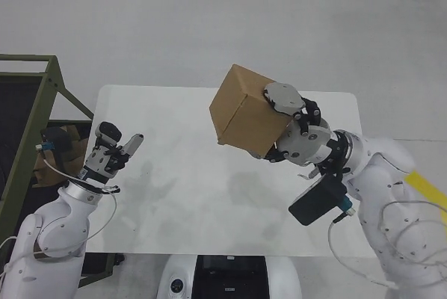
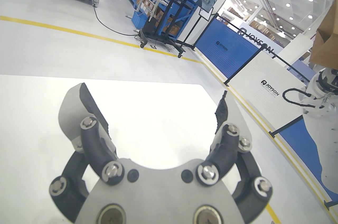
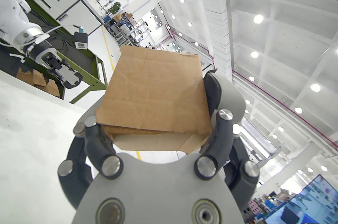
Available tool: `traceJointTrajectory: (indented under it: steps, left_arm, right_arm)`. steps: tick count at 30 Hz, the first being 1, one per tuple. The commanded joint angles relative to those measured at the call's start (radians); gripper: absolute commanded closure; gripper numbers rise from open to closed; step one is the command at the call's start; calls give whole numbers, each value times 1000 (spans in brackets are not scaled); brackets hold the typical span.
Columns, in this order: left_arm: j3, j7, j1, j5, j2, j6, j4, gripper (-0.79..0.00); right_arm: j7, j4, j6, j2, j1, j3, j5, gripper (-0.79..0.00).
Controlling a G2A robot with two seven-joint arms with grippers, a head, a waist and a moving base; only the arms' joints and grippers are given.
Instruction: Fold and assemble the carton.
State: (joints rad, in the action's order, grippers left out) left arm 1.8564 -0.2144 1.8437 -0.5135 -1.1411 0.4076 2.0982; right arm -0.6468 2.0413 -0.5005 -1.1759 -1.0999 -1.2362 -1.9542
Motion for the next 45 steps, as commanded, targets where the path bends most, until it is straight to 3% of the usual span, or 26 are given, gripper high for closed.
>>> traceJointTrajectory:
  steps: [1,9,16,23,32,45]
  left_arm:
    - [-1,2,0,0,0,-1,0,-785]
    - [-9,19,4,-47,-3,-14,1,-785]
    - [-16,25,5,-53,-5,-13,0,-785]
    - [-14,23,6,-55,-6,-12,1,-785]
    - [-16,24,7,-58,-7,-12,3,-785]
    - [-15,29,14,-52,-9,-10,5,-785]
  right_arm:
    - [8,15,16,3,-12,-6,-27,0]
    - [56,36,44,10,-55,-22,-60,0]
    - [88,-20,-12,9,-55,-24,97,0]
    - [119,-97,-143,3,-35,-20,383,0]
    - [41,-188,-285,-4,7,18,637,0]
    - [-22,-279,-452,-20,78,91,827,0]
